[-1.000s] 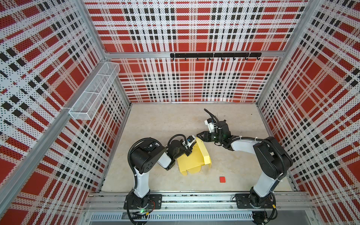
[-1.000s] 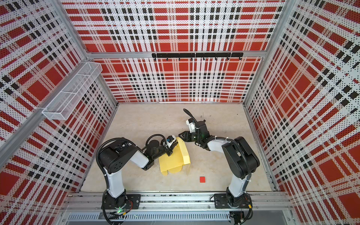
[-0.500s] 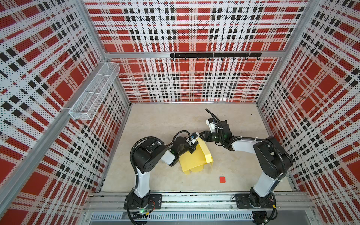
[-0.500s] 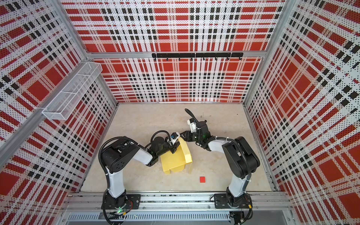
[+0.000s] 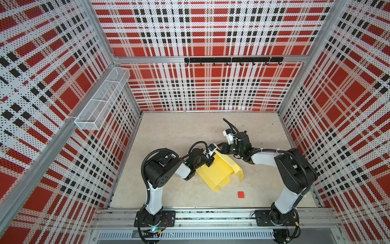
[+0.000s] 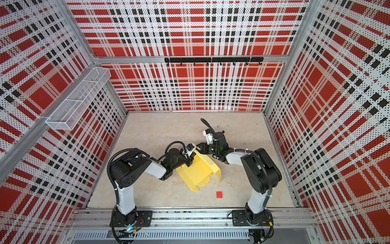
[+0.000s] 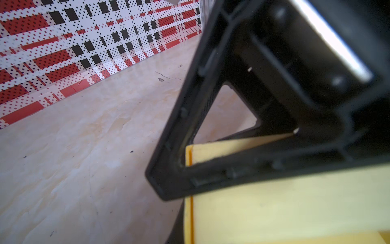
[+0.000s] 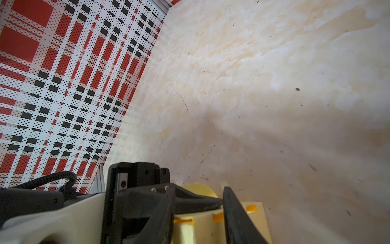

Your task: Fold the paper box

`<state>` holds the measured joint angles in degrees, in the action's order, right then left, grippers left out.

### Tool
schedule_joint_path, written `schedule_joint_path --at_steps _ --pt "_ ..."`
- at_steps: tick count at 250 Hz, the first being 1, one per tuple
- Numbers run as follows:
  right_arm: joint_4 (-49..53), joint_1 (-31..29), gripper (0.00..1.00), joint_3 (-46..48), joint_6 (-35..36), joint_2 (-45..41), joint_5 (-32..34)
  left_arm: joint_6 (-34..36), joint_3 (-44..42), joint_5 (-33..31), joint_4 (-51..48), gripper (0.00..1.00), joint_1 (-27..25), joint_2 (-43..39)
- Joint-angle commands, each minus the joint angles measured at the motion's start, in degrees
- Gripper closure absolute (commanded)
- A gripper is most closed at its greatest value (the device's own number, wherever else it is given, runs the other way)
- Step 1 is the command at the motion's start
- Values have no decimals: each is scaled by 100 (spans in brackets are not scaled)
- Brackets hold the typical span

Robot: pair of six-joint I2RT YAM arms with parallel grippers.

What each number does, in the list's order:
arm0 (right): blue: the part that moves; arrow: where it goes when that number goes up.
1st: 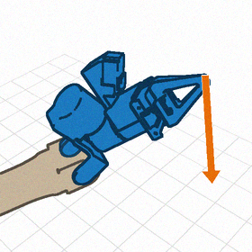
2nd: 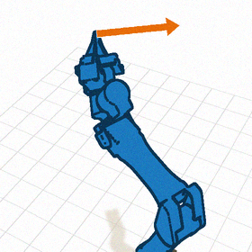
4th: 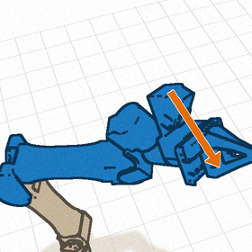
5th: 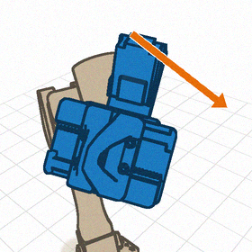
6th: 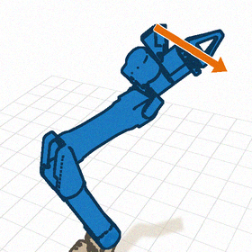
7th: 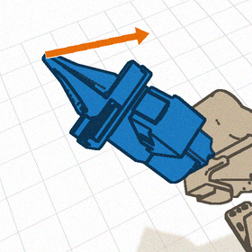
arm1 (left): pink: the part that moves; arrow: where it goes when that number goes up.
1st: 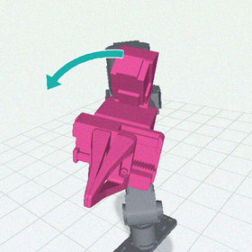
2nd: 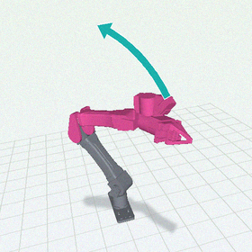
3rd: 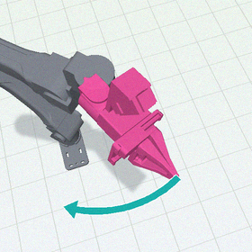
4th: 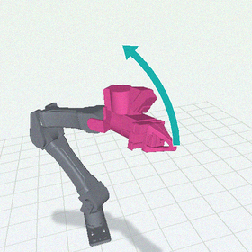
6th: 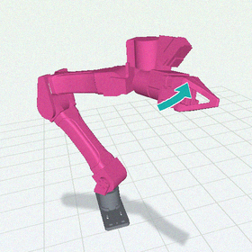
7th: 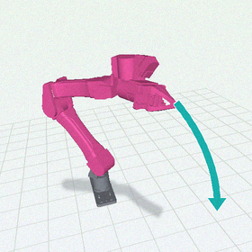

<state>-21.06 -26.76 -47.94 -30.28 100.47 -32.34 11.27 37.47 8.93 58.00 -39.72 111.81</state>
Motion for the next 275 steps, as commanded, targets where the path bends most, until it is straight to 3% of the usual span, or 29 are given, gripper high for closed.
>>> schedule_joint_path --at_steps 1,113,250,275 --pt "480 -13 61 261 80 -109 133 106 59 -203 -60 79 -103 30" --pt "284 101 64 299 12 6 148 233 310 -971 -527 68 -302 194" --pt "392 112 65 308 49 -145 192 419 263 -1464 -522 71 -432 325" --pt "342 108 66 303 19 -124 184 451 260 -1468 -482 79 -434 350"
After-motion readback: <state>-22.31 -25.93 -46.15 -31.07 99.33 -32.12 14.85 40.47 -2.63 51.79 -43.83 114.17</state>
